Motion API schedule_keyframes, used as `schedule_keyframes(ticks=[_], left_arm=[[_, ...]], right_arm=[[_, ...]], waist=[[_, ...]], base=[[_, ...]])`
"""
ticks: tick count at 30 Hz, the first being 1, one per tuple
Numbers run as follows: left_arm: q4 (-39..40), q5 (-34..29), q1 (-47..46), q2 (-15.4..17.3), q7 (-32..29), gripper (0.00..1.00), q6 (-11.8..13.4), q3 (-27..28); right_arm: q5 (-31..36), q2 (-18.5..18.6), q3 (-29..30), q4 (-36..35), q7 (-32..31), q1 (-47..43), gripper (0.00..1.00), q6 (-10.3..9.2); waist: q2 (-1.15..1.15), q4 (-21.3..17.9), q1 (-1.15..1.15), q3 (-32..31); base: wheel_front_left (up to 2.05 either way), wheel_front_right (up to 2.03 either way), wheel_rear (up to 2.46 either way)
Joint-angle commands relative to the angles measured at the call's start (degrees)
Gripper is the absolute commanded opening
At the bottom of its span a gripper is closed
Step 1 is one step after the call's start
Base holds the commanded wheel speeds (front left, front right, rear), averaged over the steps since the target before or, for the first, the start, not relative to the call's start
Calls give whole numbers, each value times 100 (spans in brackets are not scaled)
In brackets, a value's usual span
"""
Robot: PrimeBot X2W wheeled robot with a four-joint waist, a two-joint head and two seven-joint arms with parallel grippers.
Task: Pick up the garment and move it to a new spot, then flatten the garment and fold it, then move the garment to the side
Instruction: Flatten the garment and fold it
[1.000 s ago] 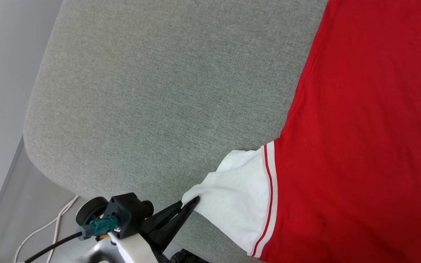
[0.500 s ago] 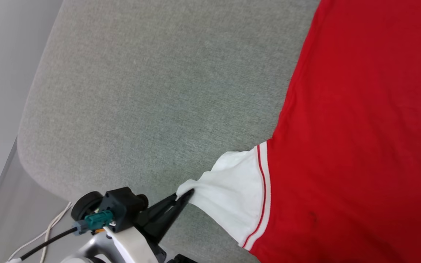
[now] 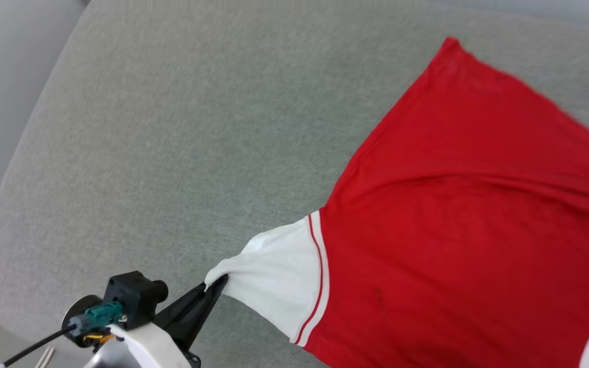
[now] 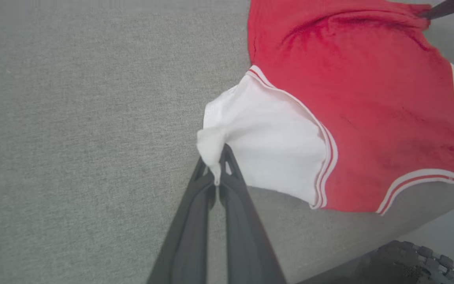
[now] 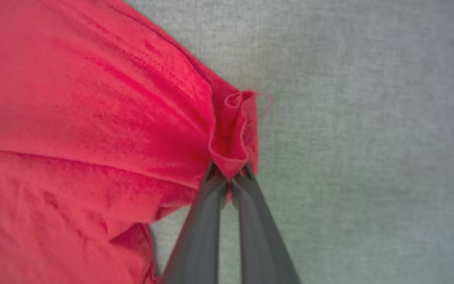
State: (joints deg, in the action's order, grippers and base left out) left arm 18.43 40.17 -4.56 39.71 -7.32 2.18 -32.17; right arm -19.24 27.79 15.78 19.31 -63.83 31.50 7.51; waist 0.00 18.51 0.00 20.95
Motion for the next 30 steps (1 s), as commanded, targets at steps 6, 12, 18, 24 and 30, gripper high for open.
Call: schedule_keyframes(ticks=[6,12,18,24,30], left_arm=[[145,184,353,63,100,0,248,182],[123,251,605,84,181,0,437,278],[-143,396,809,-157,488,0,555,364],[-365,481,890,-393,769,0,659,426],[-467,523,925,-530,921,0,725,453]], right_arm=[[-597,-44,-111,-529,284,-1106,0,-4],[-941,-260,-317,-1414,380,-2147,0,-3],[-1069,-558,-459,-2327,337,-3110,0,-3],[-1034,-743,-444,-2620,402,-3855,0,-3],[-965,-825,-477,-2450,651,-4198,0,-3]], waist=[[0,-881,0,-1015],[0,-1228,0,-1329],[0,-1469,0,-1521],[0,-1581,0,-1664],[0,-1598,0,-1750]], base=[[0,0,0],[0,0,0],[0,0,0],[0,0,0],[0,0,0]])
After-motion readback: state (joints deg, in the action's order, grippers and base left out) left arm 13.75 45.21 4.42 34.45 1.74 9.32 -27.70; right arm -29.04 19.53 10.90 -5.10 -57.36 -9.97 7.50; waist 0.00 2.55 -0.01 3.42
